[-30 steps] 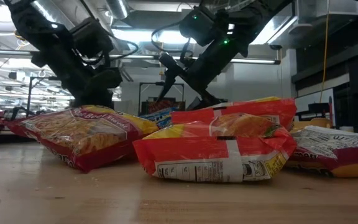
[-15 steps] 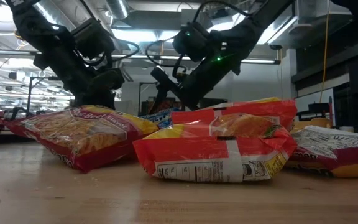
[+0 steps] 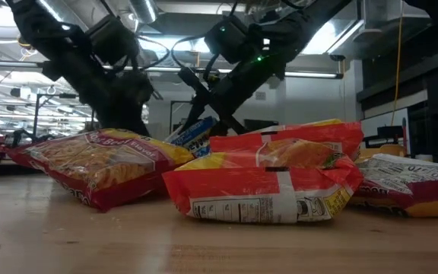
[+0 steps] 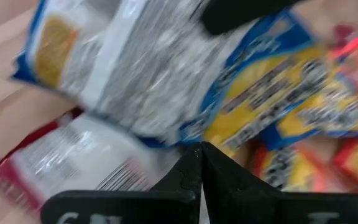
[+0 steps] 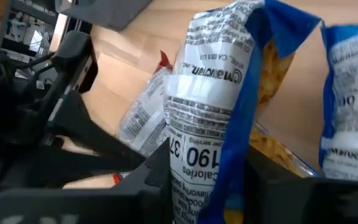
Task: Sort Maruchan noodles
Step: Put the blue noodle pack into the black bin
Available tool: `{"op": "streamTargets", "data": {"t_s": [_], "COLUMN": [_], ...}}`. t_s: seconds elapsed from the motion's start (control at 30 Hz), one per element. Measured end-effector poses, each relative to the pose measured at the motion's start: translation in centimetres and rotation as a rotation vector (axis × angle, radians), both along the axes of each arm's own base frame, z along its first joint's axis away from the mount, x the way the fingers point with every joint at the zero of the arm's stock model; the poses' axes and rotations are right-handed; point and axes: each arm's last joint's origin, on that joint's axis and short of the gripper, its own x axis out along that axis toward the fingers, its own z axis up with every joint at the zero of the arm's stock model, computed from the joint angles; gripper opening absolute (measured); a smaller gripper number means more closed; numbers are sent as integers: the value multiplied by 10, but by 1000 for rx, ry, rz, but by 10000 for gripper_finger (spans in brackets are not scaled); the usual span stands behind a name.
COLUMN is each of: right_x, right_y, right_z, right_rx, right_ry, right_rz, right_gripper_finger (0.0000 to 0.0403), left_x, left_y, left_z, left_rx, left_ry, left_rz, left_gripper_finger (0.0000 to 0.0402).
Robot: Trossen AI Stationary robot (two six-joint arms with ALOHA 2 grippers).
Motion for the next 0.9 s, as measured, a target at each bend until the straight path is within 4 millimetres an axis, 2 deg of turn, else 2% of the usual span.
{"op": "streamTargets", "data": {"t_s": [0.1,0.23,0.4,0.53,0.73,0.83,0.9], "right_x": [4,9,18,18,22,33,44], "right_y": [-5,-16,-29,-48,-74,-79,-83], "right_z": [13,36,68,84,87,77,72], "right_rx": [-26,-76,-174,-219,-261,-233,-230], "right_ry": [-2,7,-44,-90,-192,-237,-239], "right_rz": [17,44,45,19,-20,-14,11], "right_gripper_finger": [91,91,91,91,91,91,91], "left_x": [-2,-7,-22,-43,-74,-85,-92], "left_y": [-1,-2,-5,-7,-9,-8,-8], "left_z": [11,35,83,125,174,189,192], "left_rx": [-25,-48,-50,-8,106,175,209], "left_ry": [-10,11,58,95,72,49,58], "left_rz": [10,21,36,87,206,283,322], "left_gripper_finger": [0,0,0,0,0,0,0]}}
